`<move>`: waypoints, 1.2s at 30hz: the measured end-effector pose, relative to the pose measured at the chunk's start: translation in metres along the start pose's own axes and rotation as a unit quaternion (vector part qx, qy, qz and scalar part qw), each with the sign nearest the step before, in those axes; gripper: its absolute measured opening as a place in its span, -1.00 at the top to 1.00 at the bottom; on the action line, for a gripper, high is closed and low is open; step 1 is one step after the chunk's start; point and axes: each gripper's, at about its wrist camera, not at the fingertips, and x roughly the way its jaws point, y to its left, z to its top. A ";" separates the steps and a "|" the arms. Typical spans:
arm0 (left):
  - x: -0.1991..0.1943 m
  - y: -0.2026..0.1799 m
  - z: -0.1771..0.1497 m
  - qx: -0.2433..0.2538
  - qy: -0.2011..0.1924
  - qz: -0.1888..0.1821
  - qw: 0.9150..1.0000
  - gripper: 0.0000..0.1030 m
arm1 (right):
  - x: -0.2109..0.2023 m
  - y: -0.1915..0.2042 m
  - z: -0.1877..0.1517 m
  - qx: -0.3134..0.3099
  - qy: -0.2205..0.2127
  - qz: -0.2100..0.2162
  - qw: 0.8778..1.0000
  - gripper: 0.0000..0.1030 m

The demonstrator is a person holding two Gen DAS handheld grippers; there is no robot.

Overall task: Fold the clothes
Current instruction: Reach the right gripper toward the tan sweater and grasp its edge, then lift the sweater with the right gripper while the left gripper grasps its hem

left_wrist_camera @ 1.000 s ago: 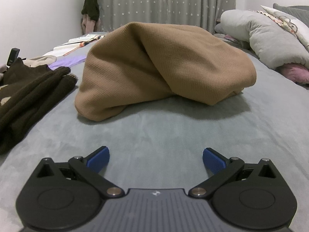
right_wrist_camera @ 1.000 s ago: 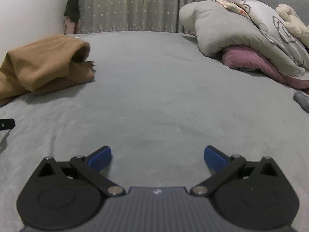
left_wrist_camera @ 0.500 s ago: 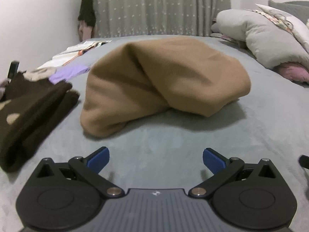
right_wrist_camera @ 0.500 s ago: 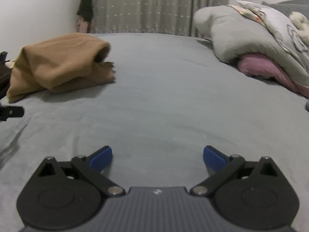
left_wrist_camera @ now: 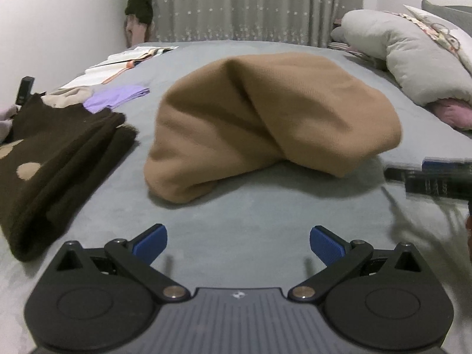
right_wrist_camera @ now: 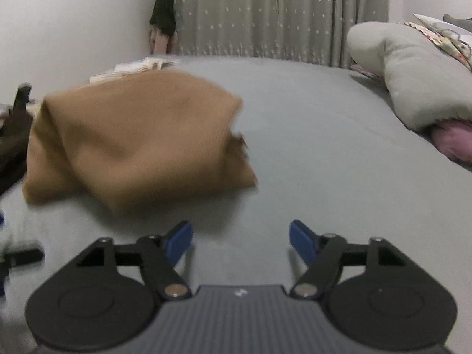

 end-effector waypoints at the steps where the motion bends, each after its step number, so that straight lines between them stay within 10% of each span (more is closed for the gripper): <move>1: 0.000 0.003 0.001 -0.007 -0.001 -0.002 1.000 -1.00 | 0.003 0.005 0.008 0.009 -0.009 0.009 1.000 -0.75; 4: 0.000 0.008 0.003 -0.025 -0.001 -0.007 1.000 -1.00 | 0.013 0.024 0.023 0.007 -0.016 0.035 0.999 -0.72; 6: 0.000 0.009 0.005 -0.035 0.000 -0.009 0.999 -1.00 | 0.022 0.038 0.027 -0.021 0.002 0.045 0.999 -0.39; 8: 0.000 0.009 0.006 -0.036 0.000 -0.012 0.999 -1.00 | 0.030 0.047 0.027 -0.031 0.025 0.063 0.997 0.54; 11: -0.001 0.009 0.008 -0.033 -0.002 -0.013 0.999 -1.00 | 0.029 0.058 0.023 -0.045 0.026 0.060 0.997 0.70; 26: 0.009 0.014 0.015 -0.056 -0.003 -0.006 0.998 -1.00 | -0.087 -0.008 0.028 -0.063 -0.079 0.023 0.995 0.80; 36: -0.002 -0.016 0.018 -0.059 0.015 -0.128 0.990 -1.00 | -0.194 -0.115 0.017 -0.022 -0.127 -0.053 0.990 0.80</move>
